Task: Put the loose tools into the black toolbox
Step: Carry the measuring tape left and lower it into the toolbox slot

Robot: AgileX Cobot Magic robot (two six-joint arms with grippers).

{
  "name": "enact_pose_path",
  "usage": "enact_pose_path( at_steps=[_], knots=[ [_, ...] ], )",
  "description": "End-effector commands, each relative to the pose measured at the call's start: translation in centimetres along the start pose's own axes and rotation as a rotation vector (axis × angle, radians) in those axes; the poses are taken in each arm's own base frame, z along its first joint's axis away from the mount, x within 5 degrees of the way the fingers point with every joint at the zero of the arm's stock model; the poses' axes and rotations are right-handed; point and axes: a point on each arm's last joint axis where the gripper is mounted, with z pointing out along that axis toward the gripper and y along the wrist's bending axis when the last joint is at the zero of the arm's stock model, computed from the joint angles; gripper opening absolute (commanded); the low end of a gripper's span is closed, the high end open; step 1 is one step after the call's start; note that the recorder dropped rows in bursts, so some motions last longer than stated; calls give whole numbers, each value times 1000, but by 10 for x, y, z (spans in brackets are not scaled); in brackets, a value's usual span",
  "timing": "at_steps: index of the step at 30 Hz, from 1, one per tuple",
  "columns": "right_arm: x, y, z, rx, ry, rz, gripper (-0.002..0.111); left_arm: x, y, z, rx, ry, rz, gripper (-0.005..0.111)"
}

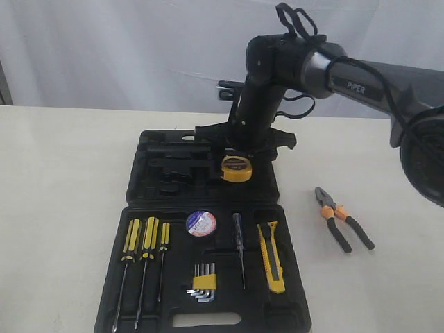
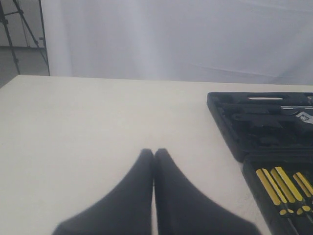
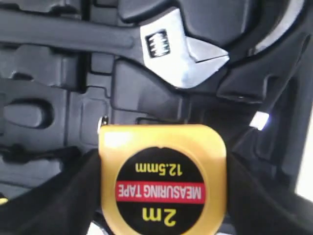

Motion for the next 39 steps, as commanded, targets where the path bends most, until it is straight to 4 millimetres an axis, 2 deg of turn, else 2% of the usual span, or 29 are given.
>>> enact_pose_path(
  at_steps=[1,7,15,24,26,34,39],
  knots=[
    [-4,-14,-2,86,-24,7,5,1,0,0,3,0,-3,0],
    [-6,-27,3,102,1,37,5,1,0,0,3,0,-3,0],
    [0,-29,28,119,71,34,5,1,0,0,3,0,-3,0],
    [-1,-29,38,117,63,34,5,1,0,0,3,0,-3,0],
    [-2,-29,38,113,53,33,10,1,0,0,3,0,-3,0],
    [-3,-29,38,110,39,31,52,1,0,0,3,0,-3,0],
    [-5,-28,38,103,20,30,58,1,0,0,3,0,-3,0]
  ],
)
